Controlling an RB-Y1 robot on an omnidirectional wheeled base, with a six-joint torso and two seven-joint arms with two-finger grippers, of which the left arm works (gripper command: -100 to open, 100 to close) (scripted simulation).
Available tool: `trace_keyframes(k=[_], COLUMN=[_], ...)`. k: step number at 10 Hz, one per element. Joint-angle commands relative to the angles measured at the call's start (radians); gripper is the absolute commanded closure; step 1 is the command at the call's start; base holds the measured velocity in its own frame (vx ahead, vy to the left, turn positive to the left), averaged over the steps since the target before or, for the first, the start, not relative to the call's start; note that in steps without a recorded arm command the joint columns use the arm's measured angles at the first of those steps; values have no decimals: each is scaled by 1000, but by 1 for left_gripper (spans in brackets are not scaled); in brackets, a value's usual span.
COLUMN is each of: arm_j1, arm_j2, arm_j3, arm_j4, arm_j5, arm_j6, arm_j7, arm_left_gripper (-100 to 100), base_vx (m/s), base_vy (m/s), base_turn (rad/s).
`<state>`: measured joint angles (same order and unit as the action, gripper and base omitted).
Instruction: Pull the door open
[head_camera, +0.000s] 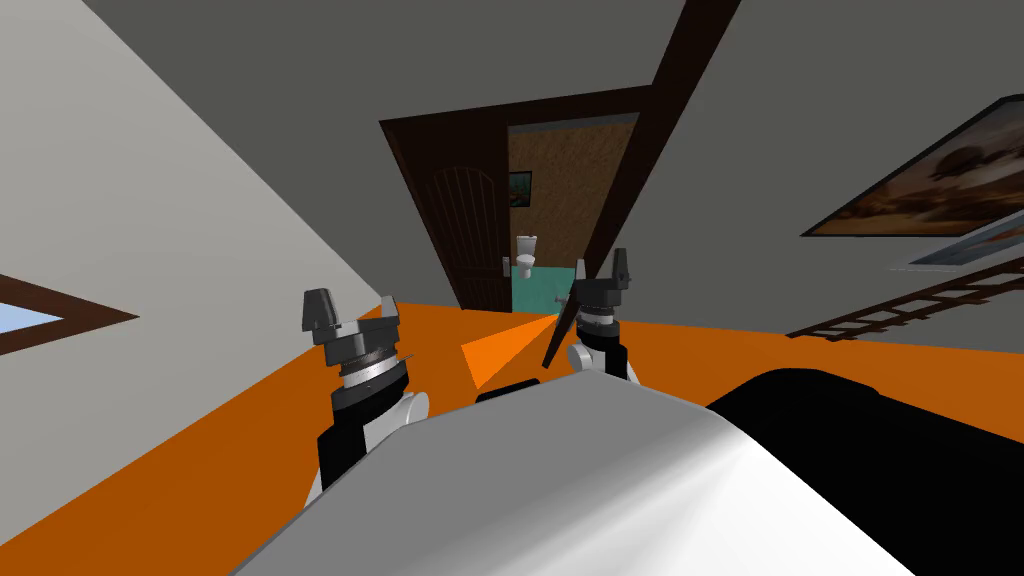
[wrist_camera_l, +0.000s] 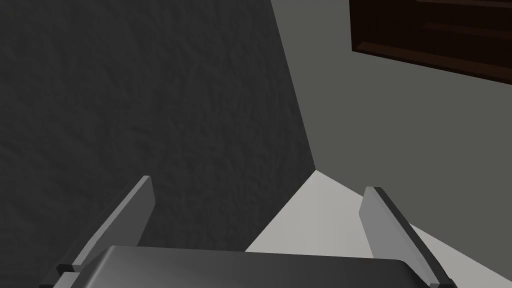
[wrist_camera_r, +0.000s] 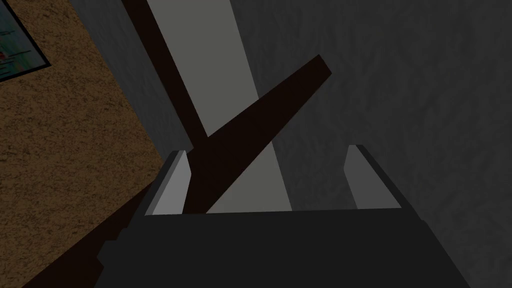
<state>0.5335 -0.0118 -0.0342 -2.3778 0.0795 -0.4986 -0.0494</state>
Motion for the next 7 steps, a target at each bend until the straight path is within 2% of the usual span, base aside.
trace_keyframes(k=[1,7], arm_j1=[-17,-84], arm_j2=[7,27], arm_j3=[-2,-9], arm_j4=[29,143], arm_j5=[6,32], arm_j6=[1,5], arm_j7=[-6,-28], arm_left_gripper=[-100,-100], base_vx=[-5,94], base_vy=[43,30], base_turn=[-23,-17])
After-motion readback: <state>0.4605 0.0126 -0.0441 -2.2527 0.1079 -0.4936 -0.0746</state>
